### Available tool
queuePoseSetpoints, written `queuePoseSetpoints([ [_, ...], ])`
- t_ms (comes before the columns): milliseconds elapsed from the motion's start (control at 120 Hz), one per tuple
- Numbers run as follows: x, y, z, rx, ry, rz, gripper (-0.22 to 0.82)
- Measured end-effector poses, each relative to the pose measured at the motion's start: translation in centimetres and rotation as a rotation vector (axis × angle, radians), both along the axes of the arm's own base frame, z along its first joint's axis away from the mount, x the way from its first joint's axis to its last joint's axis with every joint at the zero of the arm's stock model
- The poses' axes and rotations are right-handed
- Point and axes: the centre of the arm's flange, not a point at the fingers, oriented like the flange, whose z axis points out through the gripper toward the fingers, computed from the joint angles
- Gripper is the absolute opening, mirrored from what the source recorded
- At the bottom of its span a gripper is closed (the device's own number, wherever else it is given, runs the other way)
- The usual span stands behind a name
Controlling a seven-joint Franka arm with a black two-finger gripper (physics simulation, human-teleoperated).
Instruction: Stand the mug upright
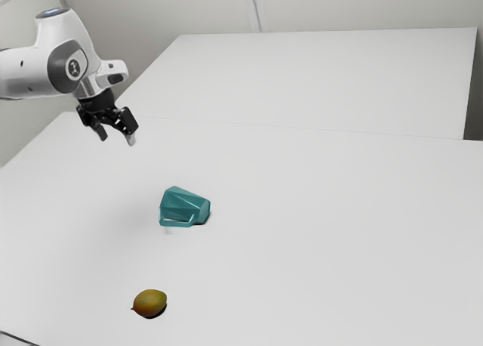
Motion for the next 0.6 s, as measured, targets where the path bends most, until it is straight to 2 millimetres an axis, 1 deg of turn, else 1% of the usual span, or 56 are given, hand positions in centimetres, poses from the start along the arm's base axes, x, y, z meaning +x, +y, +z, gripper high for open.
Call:
queuePoseSetpoints([
  [83,-0.9,-0.1,-0.5,-0.015,0.004,0.009,0.60],
  [167,-2.4,-0.2,-0.3,-0.062,-0.012,0.034,0.60],
  [233,-4.0,-0.4,-1.0,-0.135,-0.010,0.066,0.60],
  [283,-4.8,-0.1,-2.1,-0.192,0.002,0.095,0.60],
  [358,-5.6,1.1,-4.3,-0.285,0.029,0.148,0.60],
  [517,-5.8,3.6,-9.5,-0.433,0.085,0.230,0.60],
  [558,-5.7,3.7,-10.6,-0.462,0.096,0.234,0.60],
  [600,-5.3,3.0,-11.5,-0.488,0.105,0.223,0.60],
])
